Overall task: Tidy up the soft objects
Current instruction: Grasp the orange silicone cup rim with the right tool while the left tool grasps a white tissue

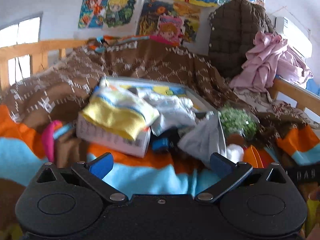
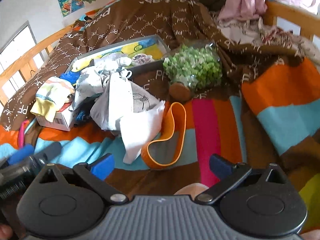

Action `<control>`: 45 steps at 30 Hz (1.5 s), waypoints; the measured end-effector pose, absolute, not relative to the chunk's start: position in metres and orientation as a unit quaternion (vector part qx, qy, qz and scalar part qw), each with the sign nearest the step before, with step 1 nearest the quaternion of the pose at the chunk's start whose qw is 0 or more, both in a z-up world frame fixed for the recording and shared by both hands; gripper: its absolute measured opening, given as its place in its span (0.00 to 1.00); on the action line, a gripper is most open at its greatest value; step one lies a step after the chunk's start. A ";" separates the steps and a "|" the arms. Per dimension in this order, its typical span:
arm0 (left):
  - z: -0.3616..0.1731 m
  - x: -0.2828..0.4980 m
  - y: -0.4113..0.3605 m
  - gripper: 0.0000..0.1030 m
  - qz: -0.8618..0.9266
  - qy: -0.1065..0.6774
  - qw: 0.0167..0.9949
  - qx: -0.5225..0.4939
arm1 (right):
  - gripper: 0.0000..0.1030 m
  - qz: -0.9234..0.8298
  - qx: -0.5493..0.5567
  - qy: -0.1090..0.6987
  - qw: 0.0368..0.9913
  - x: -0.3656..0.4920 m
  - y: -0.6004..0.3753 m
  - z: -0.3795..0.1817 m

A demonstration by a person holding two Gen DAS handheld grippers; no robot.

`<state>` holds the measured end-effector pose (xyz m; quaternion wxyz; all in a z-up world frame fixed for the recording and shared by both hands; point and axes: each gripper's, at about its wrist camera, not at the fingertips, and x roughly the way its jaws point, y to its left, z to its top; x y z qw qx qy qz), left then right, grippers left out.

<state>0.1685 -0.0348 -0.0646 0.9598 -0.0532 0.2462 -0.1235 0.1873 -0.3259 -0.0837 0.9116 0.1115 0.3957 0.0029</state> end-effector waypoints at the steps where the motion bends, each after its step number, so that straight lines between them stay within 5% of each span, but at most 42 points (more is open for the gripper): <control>1: -0.068 0.169 -0.037 0.99 -0.129 0.253 0.957 -0.055 | 1.00 0.004 0.115 0.396 0.911 0.188 -0.327 -0.084; 27: -0.099 0.191 -0.101 0.99 -0.240 0.316 0.918 -0.001 | 0.96 0.042 0.145 0.431 0.890 0.253 -0.369 -0.094; 31: -0.101 0.199 -0.102 0.99 -0.258 0.320 0.911 -0.012 | 0.88 0.038 0.149 0.437 0.886 0.256 -0.374 -0.098; 45: -0.112 0.210 -0.118 0.60 -0.286 0.302 0.909 -0.006 | 0.50 0.027 0.151 0.446 0.882 0.262 -0.376 -0.106</control>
